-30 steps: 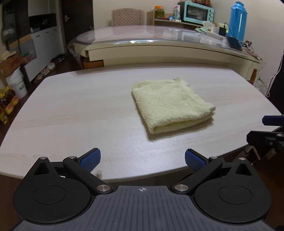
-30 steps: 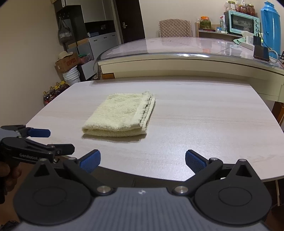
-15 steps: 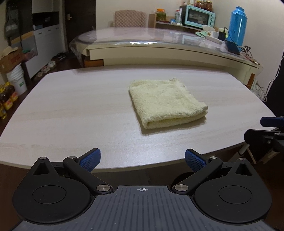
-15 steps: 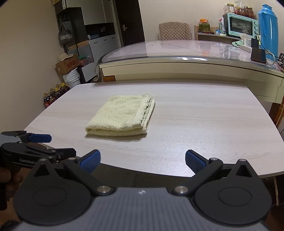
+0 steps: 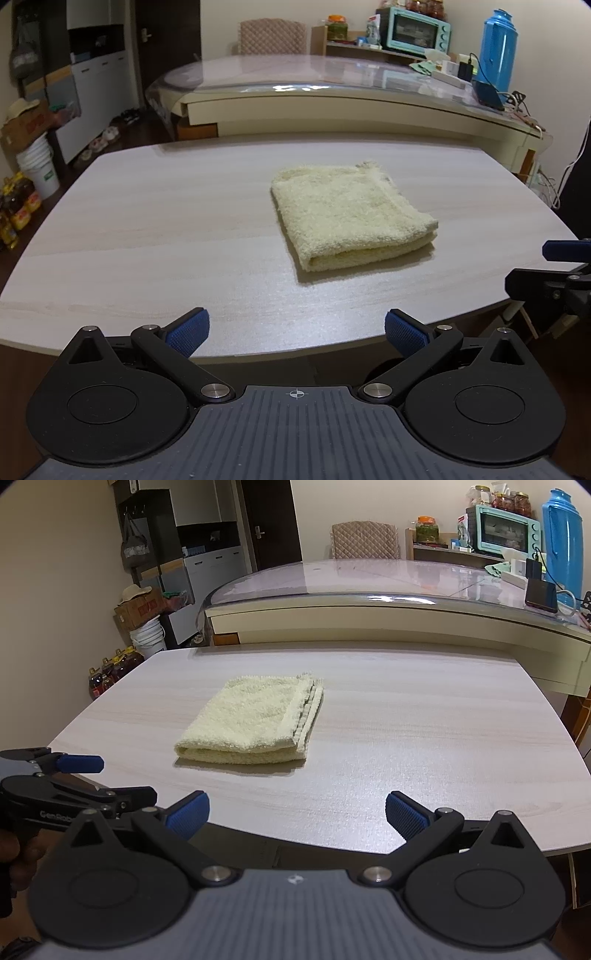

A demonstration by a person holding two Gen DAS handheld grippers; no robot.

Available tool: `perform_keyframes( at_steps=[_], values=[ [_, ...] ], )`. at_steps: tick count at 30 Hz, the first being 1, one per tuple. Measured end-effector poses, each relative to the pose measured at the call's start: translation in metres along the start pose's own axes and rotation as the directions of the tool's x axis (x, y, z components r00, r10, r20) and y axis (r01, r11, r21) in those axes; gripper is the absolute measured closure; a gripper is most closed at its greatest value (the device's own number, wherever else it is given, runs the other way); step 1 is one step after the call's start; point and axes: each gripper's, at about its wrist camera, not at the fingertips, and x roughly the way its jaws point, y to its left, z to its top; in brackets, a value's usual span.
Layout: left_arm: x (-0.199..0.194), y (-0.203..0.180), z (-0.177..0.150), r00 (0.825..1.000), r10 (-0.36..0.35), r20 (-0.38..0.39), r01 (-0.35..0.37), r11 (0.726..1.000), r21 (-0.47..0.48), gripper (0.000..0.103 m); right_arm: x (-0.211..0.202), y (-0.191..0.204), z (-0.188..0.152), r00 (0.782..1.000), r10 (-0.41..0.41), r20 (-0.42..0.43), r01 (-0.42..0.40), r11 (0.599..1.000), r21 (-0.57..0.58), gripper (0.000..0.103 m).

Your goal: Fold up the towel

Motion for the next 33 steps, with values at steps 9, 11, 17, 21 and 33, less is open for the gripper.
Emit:
perform_keyframes(
  at_steps=[9, 11, 17, 21, 33],
  values=[
    [0.001, 0.002, 0.002, 1.000, -0.005, -0.003, 0.005, 1.000, -0.013, 0.000, 0.002, 0.000, 0.005, 1.000, 0.001, -0.003, -0.001, 1.000, -0.005, 0.000],
    [0.002, 0.003, 0.004, 1.000, -0.007, -0.004, 0.007, 1.000, -0.012, 0.000, 0.003, 0.000, 0.006, 1.000, 0.001, -0.003, -0.001, 1.000, -0.006, 0.000],
    [0.005, 0.002, 0.007, 1.000, -0.004, -0.009, 0.004, 1.000, 0.000, 0.000, 0.004, -0.001, 0.010, 1.000, 0.001, -0.001, -0.001, 1.000, -0.008, 0.000],
    [0.007, 0.001, 0.009, 1.000, -0.002, -0.010, 0.002, 1.000, 0.009, 0.000, 0.006, -0.001, 0.011, 1.000, 0.002, -0.007, -0.002, 1.000, -0.008, 0.000],
    [0.007, 0.000, 0.013, 1.000, 0.012, 0.004, -0.012, 1.000, 0.029, 0.000, 0.013, -0.001, 0.013, 1.000, -0.002, -0.029, 0.002, 1.000, -0.015, 0.000]
  ],
)
